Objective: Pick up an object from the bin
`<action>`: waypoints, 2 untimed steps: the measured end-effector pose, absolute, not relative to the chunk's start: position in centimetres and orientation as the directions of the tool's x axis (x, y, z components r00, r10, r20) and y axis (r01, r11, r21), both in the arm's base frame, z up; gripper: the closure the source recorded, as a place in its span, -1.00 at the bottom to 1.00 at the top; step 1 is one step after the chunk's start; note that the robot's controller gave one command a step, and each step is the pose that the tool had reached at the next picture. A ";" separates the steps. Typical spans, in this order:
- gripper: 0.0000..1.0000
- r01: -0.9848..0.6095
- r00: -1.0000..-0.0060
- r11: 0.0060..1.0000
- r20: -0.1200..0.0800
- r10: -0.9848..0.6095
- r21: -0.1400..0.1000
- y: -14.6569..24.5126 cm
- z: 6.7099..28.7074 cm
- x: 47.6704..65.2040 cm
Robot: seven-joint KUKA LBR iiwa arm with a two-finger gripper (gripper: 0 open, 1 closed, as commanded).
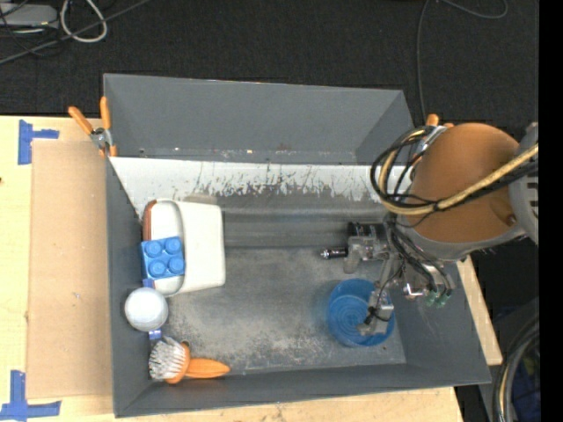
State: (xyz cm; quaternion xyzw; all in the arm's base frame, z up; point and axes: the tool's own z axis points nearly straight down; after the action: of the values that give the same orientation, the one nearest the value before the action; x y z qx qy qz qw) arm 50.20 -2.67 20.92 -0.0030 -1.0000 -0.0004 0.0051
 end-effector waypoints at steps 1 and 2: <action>-1.00 0.005 -1.000 1.000 0.003 0.005 0.000 -2.7 21.3 50.4; -1.00 -0.113 -0.994 0.994 0.002 -0.113 0.001 -5.5 16.3 49.4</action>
Offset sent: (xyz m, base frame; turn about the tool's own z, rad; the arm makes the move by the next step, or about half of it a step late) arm -0.0278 -0.0808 -0.1392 -0.3144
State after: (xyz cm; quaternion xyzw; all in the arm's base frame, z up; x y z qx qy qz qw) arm 49.36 -5.47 16.29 0.0564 -0.9984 -0.0004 0.0009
